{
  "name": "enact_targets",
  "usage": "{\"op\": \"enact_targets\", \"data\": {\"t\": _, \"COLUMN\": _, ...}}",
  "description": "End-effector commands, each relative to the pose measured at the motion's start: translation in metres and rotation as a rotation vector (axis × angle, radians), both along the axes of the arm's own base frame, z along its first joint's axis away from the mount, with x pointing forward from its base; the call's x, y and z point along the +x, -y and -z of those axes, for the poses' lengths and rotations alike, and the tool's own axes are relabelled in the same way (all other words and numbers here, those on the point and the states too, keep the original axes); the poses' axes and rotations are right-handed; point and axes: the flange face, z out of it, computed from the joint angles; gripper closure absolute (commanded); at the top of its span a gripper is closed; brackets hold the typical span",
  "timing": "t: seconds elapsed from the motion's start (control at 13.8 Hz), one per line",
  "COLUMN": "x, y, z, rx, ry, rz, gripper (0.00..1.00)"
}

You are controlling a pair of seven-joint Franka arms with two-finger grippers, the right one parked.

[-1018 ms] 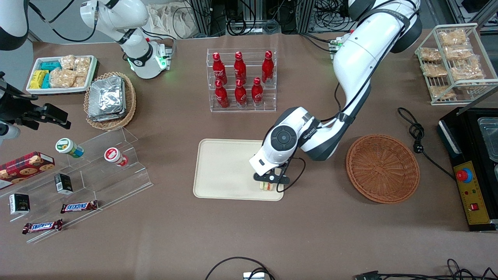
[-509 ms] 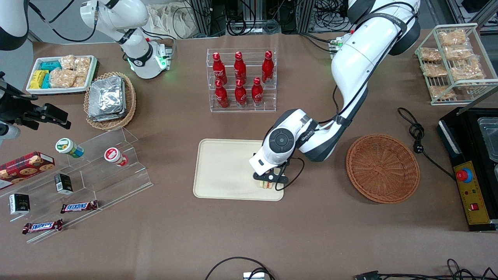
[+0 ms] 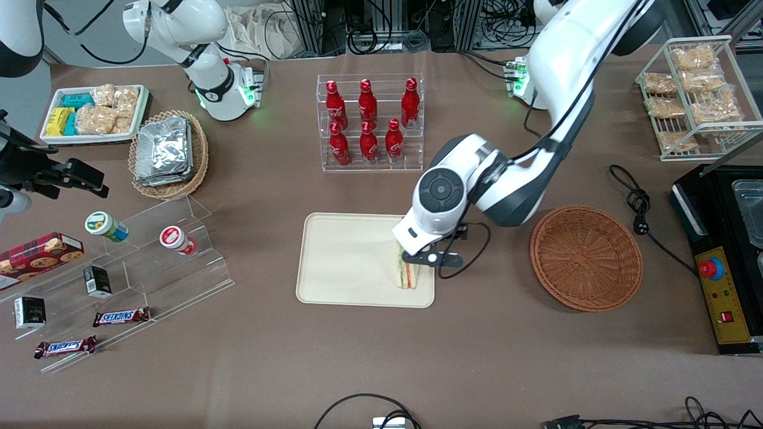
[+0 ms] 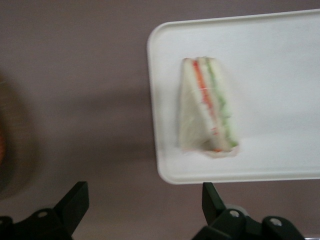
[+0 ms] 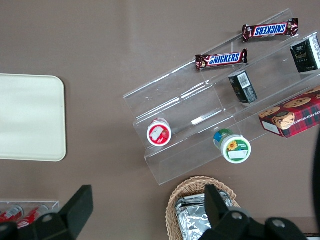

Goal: Place sandwich from basket to tray

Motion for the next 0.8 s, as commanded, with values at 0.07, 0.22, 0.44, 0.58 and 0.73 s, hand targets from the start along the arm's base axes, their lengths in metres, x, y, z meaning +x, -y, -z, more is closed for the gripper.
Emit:
{"op": "enact_targets", "data": {"t": 0.07, "x": -0.031, "y": -0.077, "z": -0.024, "rx": 0.072, "ry": 0.035, "rz": -0.064, "gripper": 0.00}}
{"op": "enact_targets", "data": {"t": 0.22, "x": -0.047, "y": -0.109, "z": -0.037, "rx": 0.091, "ry": 0.059, "rz": -0.086, "gripper": 0.00}}
{"op": "enact_targets", "data": {"t": 0.44, "x": -0.032, "y": -0.168, "z": -0.060, "rx": 0.040, "ry": 0.039, "rz": -0.109, "gripper": 0.00}}
{"op": "enact_targets", "data": {"t": 0.58, "x": -0.009, "y": -0.218, "z": -0.074, "rx": 0.003, "ry": 0.044, "rz": -0.141, "gripper": 0.00}}
{"op": "enact_targets", "data": {"t": 0.73, "x": 0.001, "y": -0.262, "z": -0.097, "rx": -0.001, "ry": 0.068, "rz": -0.146, "gripper": 0.00}}
